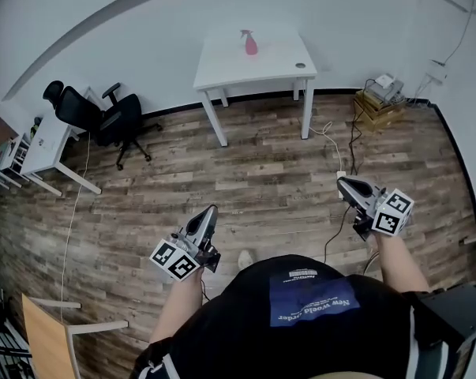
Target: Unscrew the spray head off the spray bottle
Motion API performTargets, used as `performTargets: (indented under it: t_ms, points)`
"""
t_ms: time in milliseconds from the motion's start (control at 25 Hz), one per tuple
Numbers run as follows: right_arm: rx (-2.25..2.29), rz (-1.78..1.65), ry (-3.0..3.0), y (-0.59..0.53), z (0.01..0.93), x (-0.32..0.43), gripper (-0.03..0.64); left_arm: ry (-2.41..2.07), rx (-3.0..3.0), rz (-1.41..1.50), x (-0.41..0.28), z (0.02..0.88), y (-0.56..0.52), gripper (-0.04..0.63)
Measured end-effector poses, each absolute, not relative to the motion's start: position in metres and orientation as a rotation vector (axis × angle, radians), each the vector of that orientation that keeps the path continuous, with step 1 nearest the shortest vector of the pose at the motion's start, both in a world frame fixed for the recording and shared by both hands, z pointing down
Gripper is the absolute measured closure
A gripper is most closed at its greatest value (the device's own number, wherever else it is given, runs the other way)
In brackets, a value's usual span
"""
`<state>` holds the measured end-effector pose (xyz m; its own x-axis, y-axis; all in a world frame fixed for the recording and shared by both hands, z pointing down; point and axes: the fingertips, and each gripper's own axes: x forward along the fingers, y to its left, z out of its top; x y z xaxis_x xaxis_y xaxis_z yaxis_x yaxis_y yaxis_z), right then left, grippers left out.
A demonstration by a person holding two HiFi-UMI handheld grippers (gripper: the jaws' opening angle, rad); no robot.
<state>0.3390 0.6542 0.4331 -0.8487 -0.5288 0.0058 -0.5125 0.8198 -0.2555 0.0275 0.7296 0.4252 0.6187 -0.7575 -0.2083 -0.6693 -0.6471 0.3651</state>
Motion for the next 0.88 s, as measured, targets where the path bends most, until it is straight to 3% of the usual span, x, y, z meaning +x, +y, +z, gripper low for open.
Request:
performTargets:
  t_ms: [560,880]
  points:
    - [-1.022,-0.293,2.878,0.531,0.394,0.198,0.620,-0.977,2.700,-0.501,-0.119,0.416,0.571,0.592]
    - [-1.019,-0.331,2.915,0.474,0.407,0.158,0.620,-0.998,2.670,-0.513,-0.161,0.432,0.521,0.592]
